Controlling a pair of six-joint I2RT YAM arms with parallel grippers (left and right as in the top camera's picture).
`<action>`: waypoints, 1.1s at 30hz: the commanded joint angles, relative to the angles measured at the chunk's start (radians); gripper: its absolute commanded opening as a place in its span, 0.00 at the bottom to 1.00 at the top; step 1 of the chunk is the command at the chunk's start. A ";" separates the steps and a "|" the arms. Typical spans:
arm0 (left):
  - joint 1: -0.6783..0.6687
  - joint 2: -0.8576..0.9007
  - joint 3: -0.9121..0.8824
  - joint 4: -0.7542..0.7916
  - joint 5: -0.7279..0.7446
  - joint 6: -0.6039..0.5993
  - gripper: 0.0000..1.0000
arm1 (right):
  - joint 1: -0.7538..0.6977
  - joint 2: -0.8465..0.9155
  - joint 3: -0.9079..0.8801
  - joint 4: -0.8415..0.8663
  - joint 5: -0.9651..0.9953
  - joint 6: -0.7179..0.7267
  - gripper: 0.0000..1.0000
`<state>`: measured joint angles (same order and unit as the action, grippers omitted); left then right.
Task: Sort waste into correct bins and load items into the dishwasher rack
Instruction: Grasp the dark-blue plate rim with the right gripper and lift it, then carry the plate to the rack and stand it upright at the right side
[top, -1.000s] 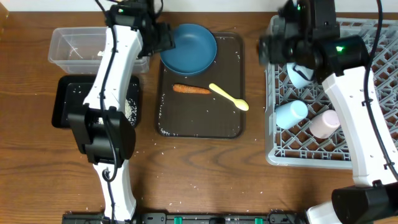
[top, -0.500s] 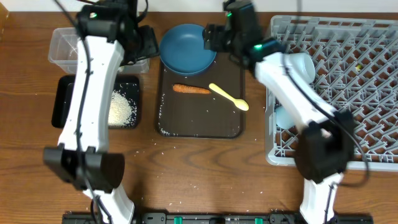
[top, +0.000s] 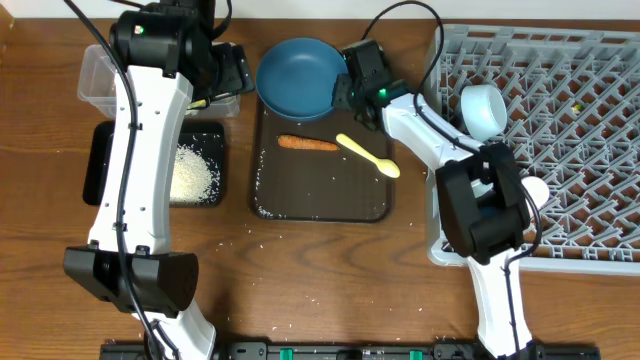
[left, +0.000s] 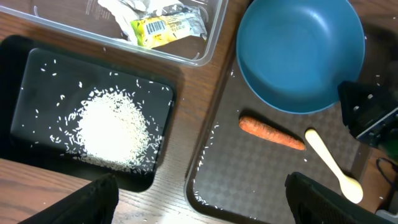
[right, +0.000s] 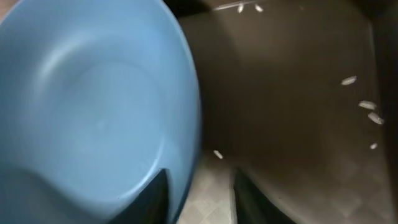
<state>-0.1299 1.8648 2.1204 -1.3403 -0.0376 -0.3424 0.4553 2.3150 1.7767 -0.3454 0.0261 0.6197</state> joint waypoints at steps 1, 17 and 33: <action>0.002 0.007 0.006 -0.006 -0.020 -0.002 0.90 | 0.004 0.033 0.000 -0.002 0.019 0.016 0.17; 0.002 0.007 0.006 -0.005 -0.020 -0.002 0.96 | -0.031 0.023 0.001 -0.103 -0.080 -0.016 0.01; 0.002 0.007 0.006 -0.006 -0.020 -0.003 0.97 | -0.148 -0.341 0.002 -0.175 -0.117 -0.262 0.01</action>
<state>-0.1299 1.8648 2.1204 -1.3411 -0.0376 -0.3428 0.3393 2.1422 1.7676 -0.5217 -0.0963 0.4324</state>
